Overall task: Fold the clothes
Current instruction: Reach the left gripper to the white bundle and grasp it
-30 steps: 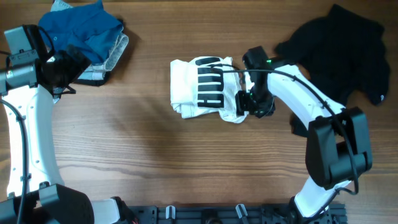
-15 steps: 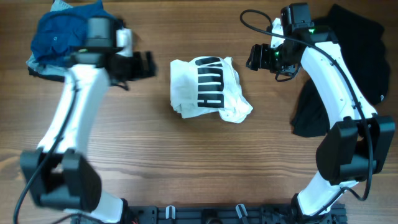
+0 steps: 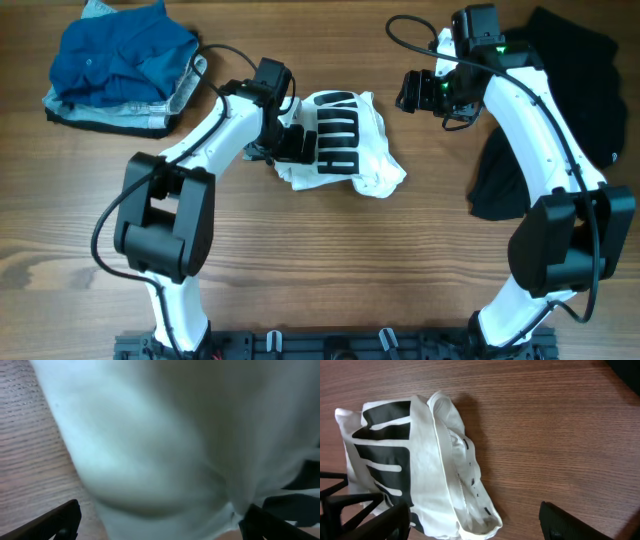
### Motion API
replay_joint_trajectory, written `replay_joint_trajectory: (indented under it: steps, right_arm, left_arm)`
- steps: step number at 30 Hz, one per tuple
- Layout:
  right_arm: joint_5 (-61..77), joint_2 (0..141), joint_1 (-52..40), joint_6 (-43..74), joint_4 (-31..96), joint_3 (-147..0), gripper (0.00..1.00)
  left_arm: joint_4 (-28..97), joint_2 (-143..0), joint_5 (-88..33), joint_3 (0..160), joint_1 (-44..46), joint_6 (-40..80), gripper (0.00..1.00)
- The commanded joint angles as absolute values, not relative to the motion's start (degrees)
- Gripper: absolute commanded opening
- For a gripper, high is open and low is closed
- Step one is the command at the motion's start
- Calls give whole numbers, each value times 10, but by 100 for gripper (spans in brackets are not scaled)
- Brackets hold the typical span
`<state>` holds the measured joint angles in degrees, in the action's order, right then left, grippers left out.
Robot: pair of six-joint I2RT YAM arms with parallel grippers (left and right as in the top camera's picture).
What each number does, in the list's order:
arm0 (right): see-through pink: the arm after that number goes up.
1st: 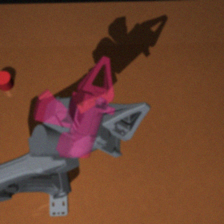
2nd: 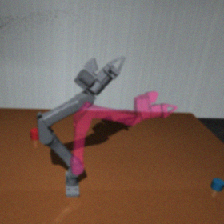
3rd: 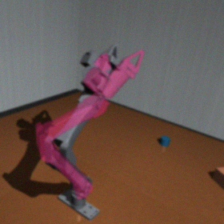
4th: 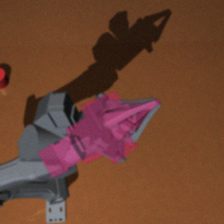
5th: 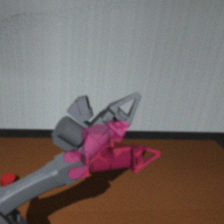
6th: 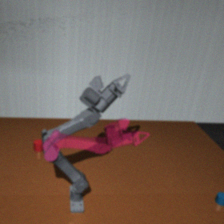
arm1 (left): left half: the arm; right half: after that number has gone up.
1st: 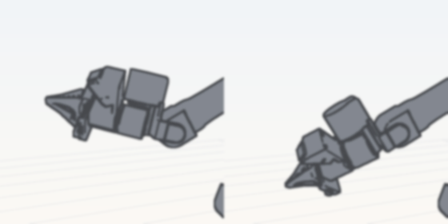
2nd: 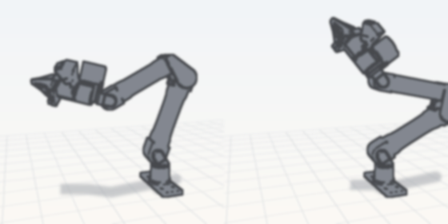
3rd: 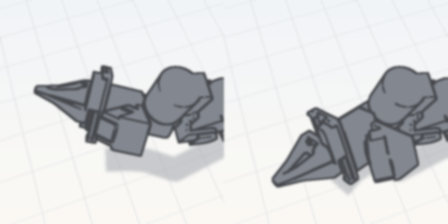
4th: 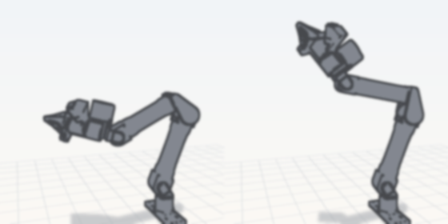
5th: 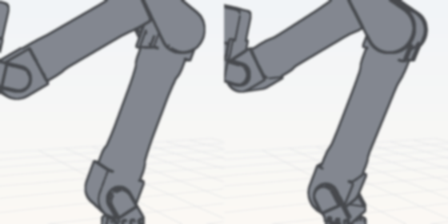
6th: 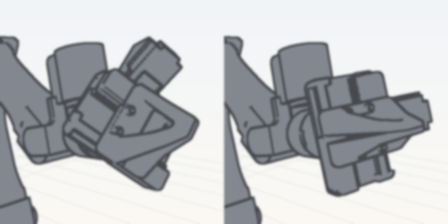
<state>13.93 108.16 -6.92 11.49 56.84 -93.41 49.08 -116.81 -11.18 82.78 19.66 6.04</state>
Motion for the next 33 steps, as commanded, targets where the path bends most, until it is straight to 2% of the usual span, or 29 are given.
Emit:
replay_joint_trajectory:
  steps: [1,10,22,25,29,33]
  right_arm:
    - [144,1074,-69,122,564,-942,81]
    - [143,1074,-69,120,564,-942,81]
    - [142,1074,-69,120,565,-941,81]
    - [142,1074,-69,120,562,-941,82]
    - [142,1074,-69,120,562,-941,82]
    - [142,1074,-69,120,564,-941,82]
  left_arm:
    - [489,-1187,-15,824,194,52,100]
    - [563,-1230,121,823,180,52,100]
    - [619,-1230,333,828,27,73,100]
    - [618,-1229,329,862,17,59,100]
    - [637,-1217,317,939,52,17,100]
    - [661,-1173,190,996,104,-51,100]
